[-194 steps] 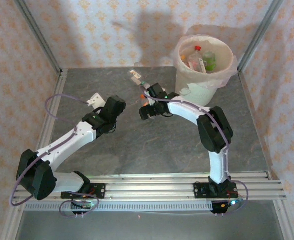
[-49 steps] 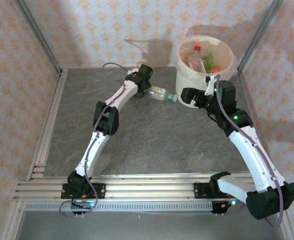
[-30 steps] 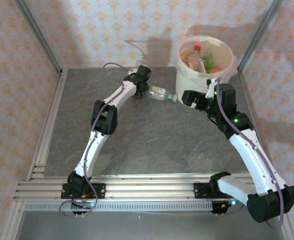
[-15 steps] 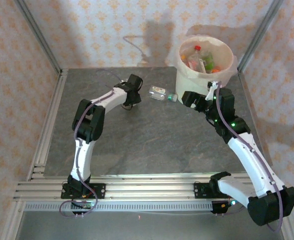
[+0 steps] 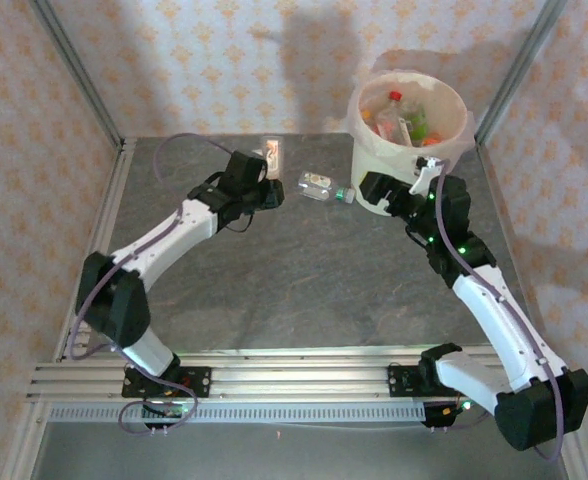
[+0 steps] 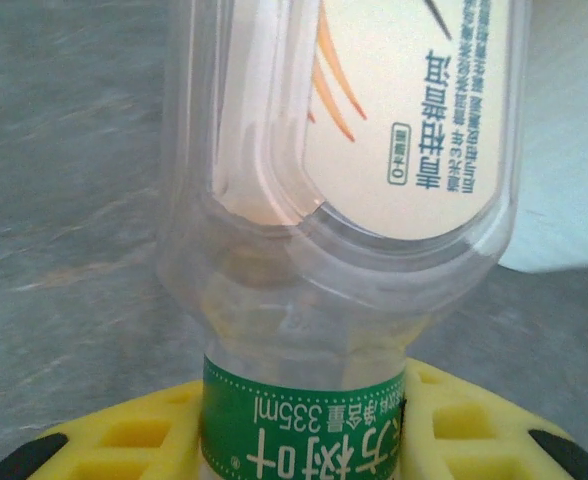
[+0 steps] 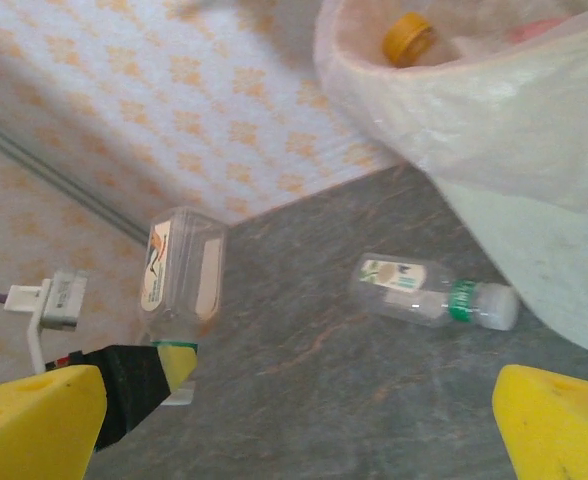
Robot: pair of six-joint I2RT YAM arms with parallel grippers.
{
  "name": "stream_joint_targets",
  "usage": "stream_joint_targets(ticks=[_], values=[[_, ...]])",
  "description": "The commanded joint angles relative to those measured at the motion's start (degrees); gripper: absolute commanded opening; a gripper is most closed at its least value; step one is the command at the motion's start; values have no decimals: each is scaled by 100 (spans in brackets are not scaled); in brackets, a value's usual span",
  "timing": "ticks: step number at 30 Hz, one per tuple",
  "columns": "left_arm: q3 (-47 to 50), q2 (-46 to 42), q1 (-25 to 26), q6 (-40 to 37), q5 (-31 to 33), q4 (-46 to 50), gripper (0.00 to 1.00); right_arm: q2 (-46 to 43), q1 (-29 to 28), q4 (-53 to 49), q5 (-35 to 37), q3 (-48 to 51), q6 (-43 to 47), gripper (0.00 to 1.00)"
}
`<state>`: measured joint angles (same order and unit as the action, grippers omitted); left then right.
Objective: Put the plastic bottles in the bin
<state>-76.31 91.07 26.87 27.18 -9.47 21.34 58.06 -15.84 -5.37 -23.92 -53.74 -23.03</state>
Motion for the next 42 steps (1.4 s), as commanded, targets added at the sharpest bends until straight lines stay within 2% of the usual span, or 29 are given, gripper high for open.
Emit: stream_joint_targets(ticks=[1,9,13,17,22,30,37,39,42], values=[[188,-600,199,-636,-855,-522,0,229,-40,546,-824,-192,-547,99],[-54,-953,448,-908,-1561,-596,3,866,-329,1452,-1892,-775,-1449,99],[-137,-942,545,-970,-1694,-640,7,1116,-552,1596,-1747,-1053,-1476,99],[-183,-906,578,-936,-1742,-697,11,1381,-639,1181,-1035,-1324,-1430,99],[-200,-843,583,-854,-1932,-822,13,1663,-644,1170,-628,-1435,-1314,99],[-248,-767,599,-830,-1988,-804,17,2014,-677,1447,-1389,-1753,-1052,99],[-296,-679,627,-849,-2176,-855,20,2185,-703,1380,-1429,-1846,-946,100],[-296,-662,631,-849,-2241,-881,21,2192,-702,1294,-1448,-1886,-900,96],[-262,-652,631,-825,-2409,-984,25,2163,-708,790,-1268,-2045,-769,81]])
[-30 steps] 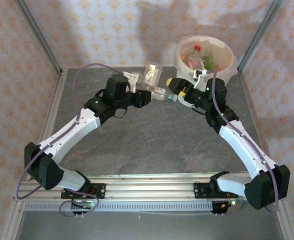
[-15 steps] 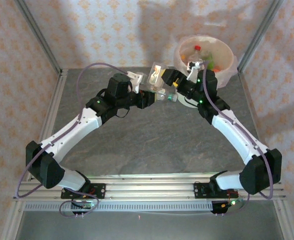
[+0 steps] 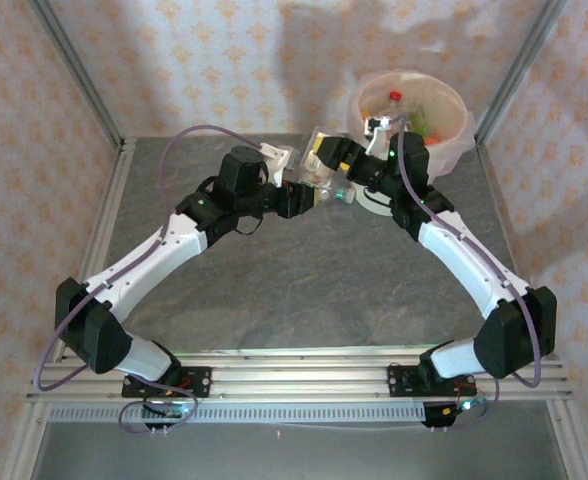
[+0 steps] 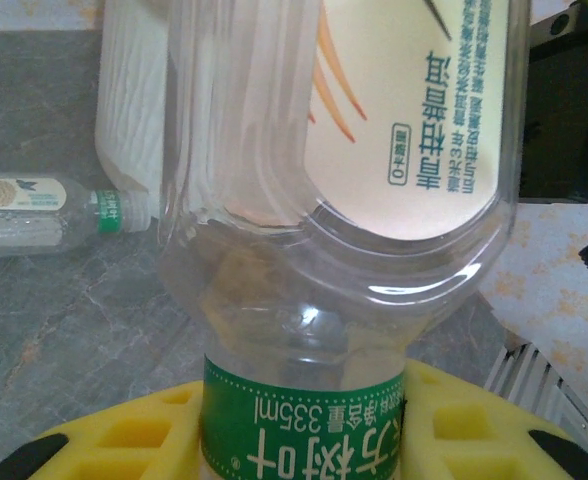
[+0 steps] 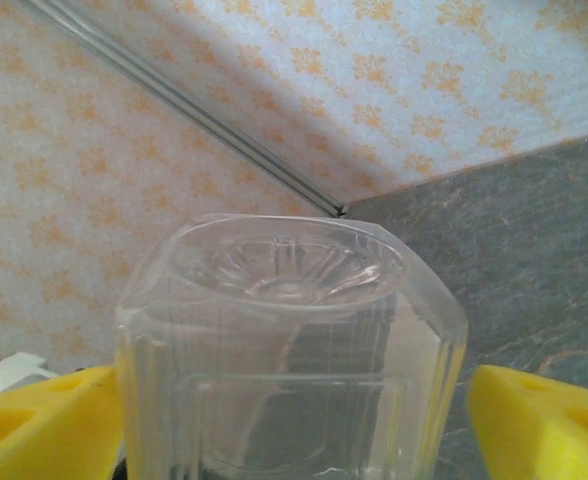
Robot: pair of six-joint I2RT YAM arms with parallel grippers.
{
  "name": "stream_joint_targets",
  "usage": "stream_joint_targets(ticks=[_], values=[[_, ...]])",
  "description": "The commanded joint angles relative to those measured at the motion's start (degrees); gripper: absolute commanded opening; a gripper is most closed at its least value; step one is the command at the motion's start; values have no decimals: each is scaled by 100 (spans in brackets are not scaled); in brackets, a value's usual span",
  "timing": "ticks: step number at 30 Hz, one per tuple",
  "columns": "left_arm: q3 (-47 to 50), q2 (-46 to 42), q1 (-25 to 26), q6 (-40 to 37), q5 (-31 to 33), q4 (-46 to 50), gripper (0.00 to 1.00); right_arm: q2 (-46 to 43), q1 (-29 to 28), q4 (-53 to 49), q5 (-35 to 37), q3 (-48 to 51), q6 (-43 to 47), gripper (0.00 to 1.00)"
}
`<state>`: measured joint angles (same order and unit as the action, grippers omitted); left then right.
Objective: Put the plastic bottles in the bin
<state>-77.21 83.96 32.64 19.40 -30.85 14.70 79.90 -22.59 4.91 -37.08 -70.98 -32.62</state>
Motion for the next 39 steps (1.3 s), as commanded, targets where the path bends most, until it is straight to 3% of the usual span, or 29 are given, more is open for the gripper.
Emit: stream_joint_targets(ticks=[1,6,7,9,10,11,14,19,25,39], values=[[-156,58,58,-39,-347,-361,27,-12,-27,-474,90,-415,285,76],[-139,29,58,-42,-584,-489,39,-128,-27,-885,98,-549,678,61],[-126,0,58,-49,-604,-509,46,-178,-35,-941,163,-552,730,58],[-41,-63,58,-43,-625,-598,74,-271,-31,-1055,344,-566,848,56],[30,-109,58,-54,-710,-710,83,-330,-28,-1129,465,-579,932,55],[122,-165,58,-50,-762,-862,91,-397,-30,-1193,605,-596,1020,55],[451,-396,58,-34,-842,-1332,100,-574,-30,-1463,1127,-704,1301,55],[744,-654,58,-112,-962,-1696,100,-767,7,-1962,2000,-1063,1745,55],[838,-690,60,-147,-1034,-1757,100,-822,363,-2227,2459,-1516,2055,55],[1291,-967,58,-217,-1075,-2406,100,-456,1626,-1113,2877,-1776,1512,55]])
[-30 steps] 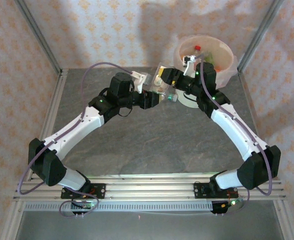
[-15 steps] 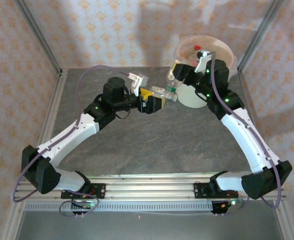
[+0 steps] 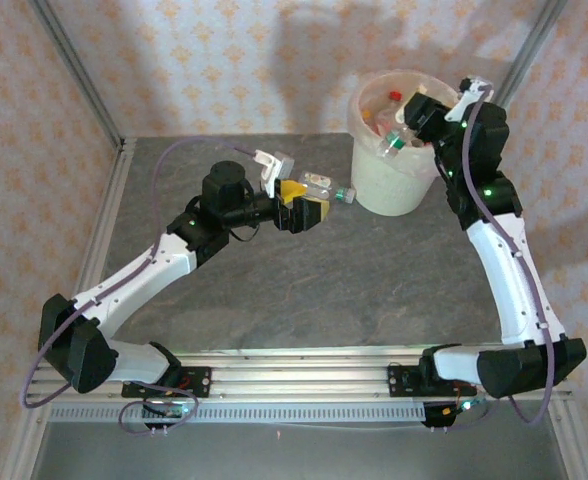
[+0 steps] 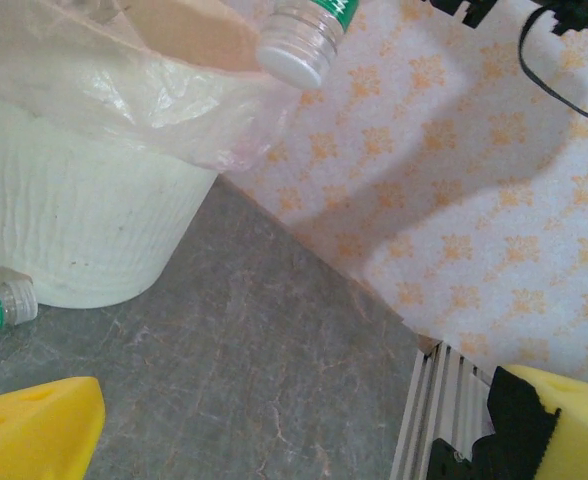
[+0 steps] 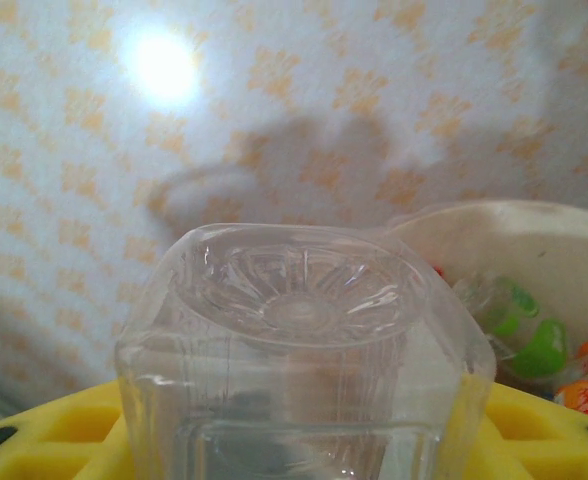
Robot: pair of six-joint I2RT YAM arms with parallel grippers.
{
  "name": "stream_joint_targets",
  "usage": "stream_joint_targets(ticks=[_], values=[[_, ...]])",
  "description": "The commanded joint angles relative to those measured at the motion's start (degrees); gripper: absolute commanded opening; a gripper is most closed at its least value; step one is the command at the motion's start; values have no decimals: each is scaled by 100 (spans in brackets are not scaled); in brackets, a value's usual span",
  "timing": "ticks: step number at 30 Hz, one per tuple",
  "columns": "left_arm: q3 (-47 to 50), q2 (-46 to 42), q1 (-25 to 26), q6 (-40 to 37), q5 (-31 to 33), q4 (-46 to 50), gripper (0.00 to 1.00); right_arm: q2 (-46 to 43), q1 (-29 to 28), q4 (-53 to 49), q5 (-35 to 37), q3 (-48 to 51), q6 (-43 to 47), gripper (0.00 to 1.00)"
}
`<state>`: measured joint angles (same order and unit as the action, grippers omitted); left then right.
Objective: Put the plastic bottles in the bin
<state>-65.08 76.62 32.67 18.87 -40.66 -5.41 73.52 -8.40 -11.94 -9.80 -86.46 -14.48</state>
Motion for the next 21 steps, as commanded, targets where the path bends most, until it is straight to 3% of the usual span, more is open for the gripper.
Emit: stream_joint_targets(ticks=[1,12,21], values=[[111,-258,56,-186,-143,-431,100,293,318,648,22,-277,-455,55],[452,-630,56,-393,-299,-743,100,1288,779,814,380,-488,-689,56],[312,-534,56,-463,-156,-475,100,2083,788,365,326,-740,-783,66]])
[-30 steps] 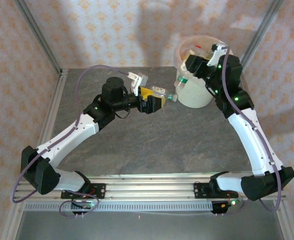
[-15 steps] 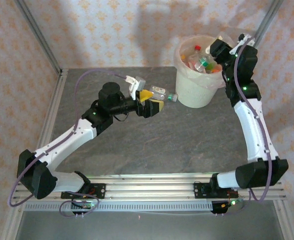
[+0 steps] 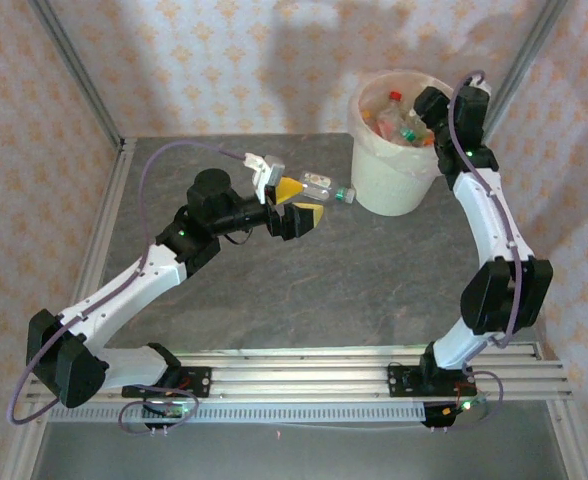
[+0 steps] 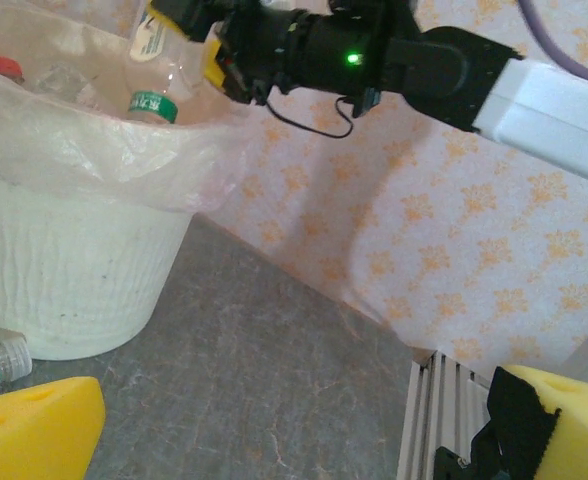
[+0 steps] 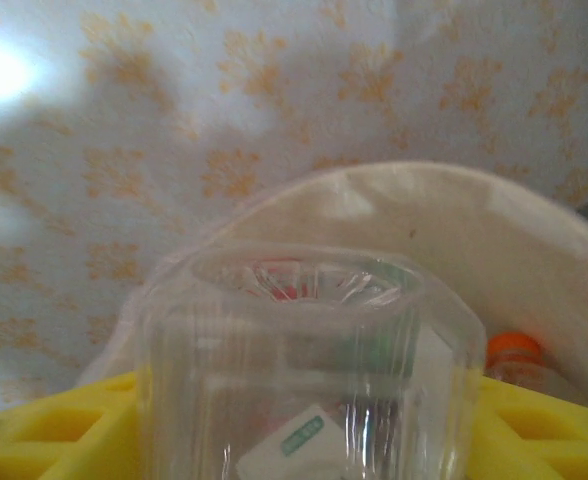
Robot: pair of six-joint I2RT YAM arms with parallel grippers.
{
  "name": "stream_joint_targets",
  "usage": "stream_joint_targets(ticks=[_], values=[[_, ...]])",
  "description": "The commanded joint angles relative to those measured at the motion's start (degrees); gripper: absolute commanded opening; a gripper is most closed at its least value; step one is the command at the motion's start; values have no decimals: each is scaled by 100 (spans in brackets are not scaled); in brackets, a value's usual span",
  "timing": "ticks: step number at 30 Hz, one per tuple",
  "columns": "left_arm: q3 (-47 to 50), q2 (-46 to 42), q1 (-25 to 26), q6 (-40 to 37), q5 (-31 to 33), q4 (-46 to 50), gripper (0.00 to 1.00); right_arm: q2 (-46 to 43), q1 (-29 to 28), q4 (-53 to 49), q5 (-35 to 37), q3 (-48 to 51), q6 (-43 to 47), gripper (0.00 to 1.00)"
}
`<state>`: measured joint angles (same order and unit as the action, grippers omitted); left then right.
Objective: Put the plastic bottles in the bin
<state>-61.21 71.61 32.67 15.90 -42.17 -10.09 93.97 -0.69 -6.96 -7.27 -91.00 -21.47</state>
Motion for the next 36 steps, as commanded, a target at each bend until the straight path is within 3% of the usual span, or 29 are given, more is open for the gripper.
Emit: stream_joint_targets(ticks=[1,9,14,16,23,31,33,36], values=[[-81,-25,58,-166,10,10,100,37,24,-170,63,-279,-71,67],[-97,57,56,-154,194,23,100,-258,25,-694,422,-338,551,88],[-89,124,55,-96,346,-52,100,-564,23,-866,1226,-225,684,90],[-77,143,54,-72,350,-106,100,-692,22,-783,1242,-126,767,91],[-110,176,41,-88,315,-47,100,-1008,-245,-409,-1065,-2,1940,93],[145,97,-297,230,-248,-398,100,-900,-1295,-996,-1973,-14,3626,94],[252,43,-441,332,-514,-545,100,-725,-1504,-1337,-2518,-76,4063,95],[332,-78,-607,229,-573,-296,100,-331,-1892,-1998,-2726,-295,4885,95]])
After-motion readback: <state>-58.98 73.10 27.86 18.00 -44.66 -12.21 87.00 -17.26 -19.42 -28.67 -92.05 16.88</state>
